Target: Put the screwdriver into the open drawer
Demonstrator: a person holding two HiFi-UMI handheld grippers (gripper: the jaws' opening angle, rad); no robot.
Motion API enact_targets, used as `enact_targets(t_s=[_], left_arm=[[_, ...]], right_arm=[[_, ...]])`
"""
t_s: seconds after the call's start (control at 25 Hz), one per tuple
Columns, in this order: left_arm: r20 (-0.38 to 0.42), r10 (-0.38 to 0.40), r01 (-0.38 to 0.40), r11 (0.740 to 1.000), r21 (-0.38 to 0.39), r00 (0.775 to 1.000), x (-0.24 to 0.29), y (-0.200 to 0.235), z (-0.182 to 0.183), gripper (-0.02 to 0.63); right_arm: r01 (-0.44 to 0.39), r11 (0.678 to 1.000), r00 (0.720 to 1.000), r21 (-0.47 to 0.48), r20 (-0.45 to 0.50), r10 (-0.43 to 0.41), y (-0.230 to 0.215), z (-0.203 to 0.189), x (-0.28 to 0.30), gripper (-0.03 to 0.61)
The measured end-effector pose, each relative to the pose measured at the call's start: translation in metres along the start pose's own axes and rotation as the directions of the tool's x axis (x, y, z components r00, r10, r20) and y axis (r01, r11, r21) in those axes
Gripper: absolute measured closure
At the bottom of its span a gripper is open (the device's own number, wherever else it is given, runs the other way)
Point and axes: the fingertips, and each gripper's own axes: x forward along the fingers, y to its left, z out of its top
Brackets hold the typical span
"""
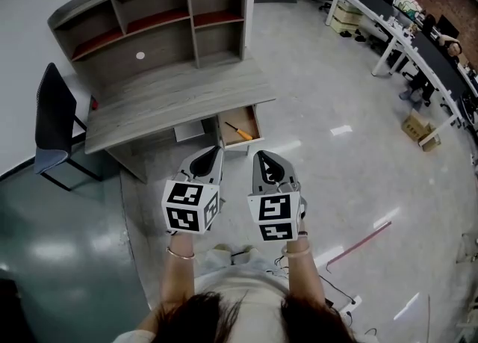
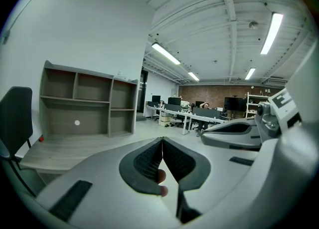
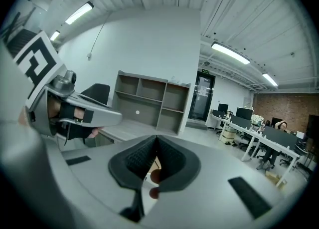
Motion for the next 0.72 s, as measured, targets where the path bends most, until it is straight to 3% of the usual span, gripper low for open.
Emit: enact_targets(t_s=[0.72], left_arm=[[-0.042, 0.089, -0.089, 0.996, 0.004, 0.995, 0.011, -0.055, -0.015, 0.597]], right_arm=[[-0.079, 0.995, 0.996, 0.055, 0.034, 0.077, -0.052, -0.030, -0.025, 0.551]])
